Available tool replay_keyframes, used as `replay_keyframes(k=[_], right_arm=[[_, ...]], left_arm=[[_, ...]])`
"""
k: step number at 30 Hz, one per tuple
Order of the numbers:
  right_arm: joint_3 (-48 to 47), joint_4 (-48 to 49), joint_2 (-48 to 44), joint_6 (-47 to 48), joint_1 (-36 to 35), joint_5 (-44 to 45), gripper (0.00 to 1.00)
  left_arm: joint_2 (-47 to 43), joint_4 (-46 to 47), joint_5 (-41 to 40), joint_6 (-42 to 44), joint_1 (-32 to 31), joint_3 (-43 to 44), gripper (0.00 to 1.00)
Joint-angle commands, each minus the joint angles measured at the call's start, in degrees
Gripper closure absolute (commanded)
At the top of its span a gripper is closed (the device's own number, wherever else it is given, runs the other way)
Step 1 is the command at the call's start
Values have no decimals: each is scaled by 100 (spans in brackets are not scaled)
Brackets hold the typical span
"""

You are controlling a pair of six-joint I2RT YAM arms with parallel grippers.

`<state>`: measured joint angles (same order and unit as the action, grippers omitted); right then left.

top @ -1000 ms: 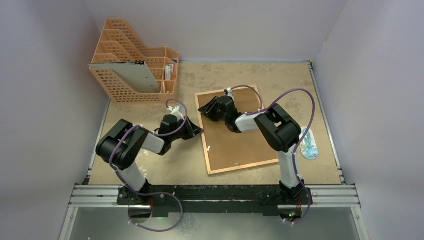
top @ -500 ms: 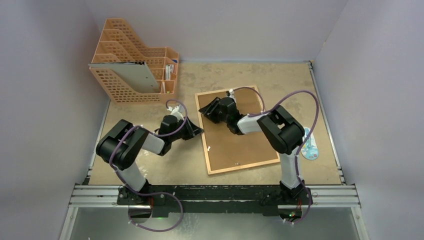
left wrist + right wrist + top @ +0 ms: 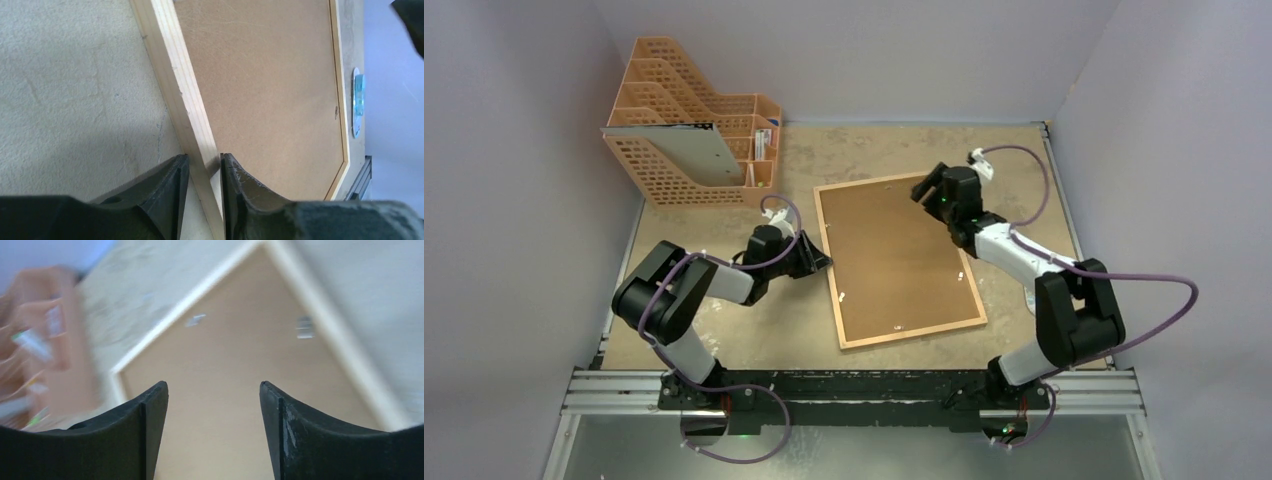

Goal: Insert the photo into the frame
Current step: Install the photo frame at the center of the board.

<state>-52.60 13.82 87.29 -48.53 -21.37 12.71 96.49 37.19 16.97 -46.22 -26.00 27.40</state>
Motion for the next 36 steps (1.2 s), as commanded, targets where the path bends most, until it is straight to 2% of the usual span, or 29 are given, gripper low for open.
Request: replay_keyframes(k=[1, 6, 12, 14, 21, 25, 31, 36], right_arm=[[488, -1228, -211, 495, 679, 694, 28], [937, -1510, -417, 273, 960, 769, 16], [1331, -1692, -557, 173, 996, 472, 15], [1428, -1778, -631, 204, 992, 256, 17], [1774, -1831, -1386, 383, 988, -330, 33], [1845, -1777, -1493, 597, 942, -736, 35], [1929, -1403, -1146, 816, 842, -1518, 39], [1697, -1635, -1277, 820, 688, -1233, 39]], left_arm=[[174, -1242, 51, 566, -81, -137, 64], [233, -1289, 269, 714, -81, 2, 58], [344, -1260, 384, 779, -81, 167, 55], [365, -1235, 390, 749, -81, 230, 55], [272, -1172, 237, 581, -81, 332, 55], [-10, -1368, -397, 548, -81, 174, 55], [-502, -1510, -1132, 547, -81, -28, 55], [-545, -1584, -1272, 603, -81, 77, 54]])
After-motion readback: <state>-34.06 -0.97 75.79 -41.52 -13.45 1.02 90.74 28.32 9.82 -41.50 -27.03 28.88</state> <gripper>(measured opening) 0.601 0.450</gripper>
